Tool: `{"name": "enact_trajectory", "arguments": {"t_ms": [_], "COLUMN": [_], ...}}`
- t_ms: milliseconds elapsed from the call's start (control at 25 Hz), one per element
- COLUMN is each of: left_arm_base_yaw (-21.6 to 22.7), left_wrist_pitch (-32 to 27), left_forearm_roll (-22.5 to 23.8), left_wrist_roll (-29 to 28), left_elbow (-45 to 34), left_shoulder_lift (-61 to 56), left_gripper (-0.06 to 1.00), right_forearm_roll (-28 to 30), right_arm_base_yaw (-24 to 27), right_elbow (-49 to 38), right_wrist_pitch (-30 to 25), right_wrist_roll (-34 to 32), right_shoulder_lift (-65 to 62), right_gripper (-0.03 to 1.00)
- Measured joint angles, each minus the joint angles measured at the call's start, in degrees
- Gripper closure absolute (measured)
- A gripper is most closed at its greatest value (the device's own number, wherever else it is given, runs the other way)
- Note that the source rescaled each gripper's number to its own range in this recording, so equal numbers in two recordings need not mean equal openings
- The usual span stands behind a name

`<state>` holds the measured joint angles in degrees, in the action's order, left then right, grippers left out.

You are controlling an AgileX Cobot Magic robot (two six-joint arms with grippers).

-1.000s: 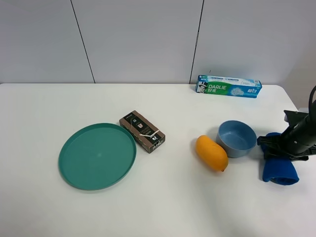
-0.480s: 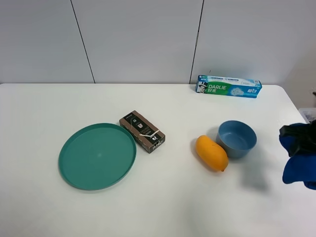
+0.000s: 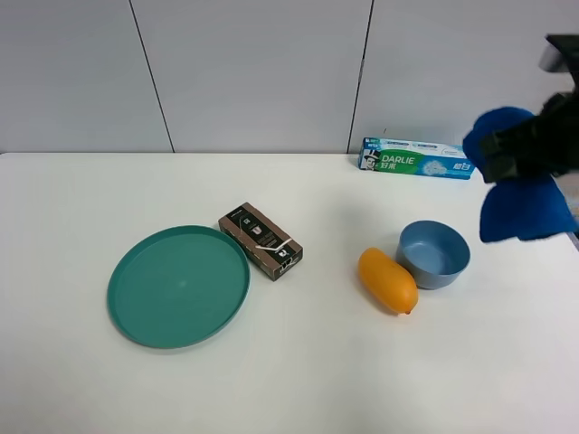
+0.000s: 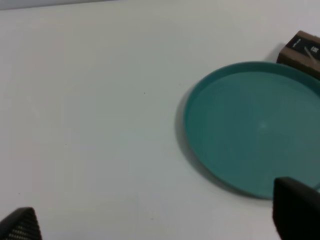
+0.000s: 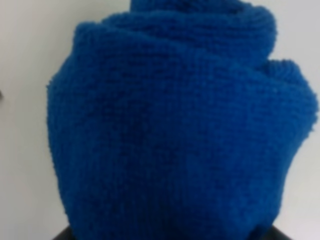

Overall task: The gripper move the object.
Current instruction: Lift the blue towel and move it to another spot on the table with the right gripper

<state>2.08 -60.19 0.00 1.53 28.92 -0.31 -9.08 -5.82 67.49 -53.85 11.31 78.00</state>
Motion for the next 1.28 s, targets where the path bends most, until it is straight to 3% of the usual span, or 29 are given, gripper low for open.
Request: {"name": "enact_trajectory", "arguments": {"t_ms": [200, 400, 600, 760, 1280], "left_arm_base_yaw": [0.00, 0.00, 0.00, 0.00, 0.00], "left_wrist_pitch": [0.00, 0.00, 0.00, 0.00, 0.00], "left_forearm_roll": [0.00, 0.00, 0.00, 0.00, 0.00], "left_wrist_roll": [-0.05, -0.05, -0.05, -0.01, -0.01], "left_elbow": [0.00, 0.00, 0.00, 0.00, 0.00], "left_shoulder_lift": [0.00, 0.00, 0.00, 0.00, 0.00], "left_gripper": [-0.06, -0.06, -0.06, -0.06, -0.06], "right_forearm_roll": [4.40, 6.17, 6.50, 6.46, 6.46], "right_arm_base_yaw": [-9.35, -14.47, -17.18, -18.36, -18.59], "right_elbow": [20.71, 44.48, 62.25, 67.76, 68.43], "right_wrist_pitch": [-5.97, -14.73, -15.17, -15.24, -16.10], "right_wrist_roll": [-2.67, -3.09, -3.15, -3.15, -3.15], "right_shoulder_lift": [17.79, 38.54, 54.13, 61.27, 68.81], "right_gripper": [0.97, 0.97, 0.97, 0.97, 0.97]}}
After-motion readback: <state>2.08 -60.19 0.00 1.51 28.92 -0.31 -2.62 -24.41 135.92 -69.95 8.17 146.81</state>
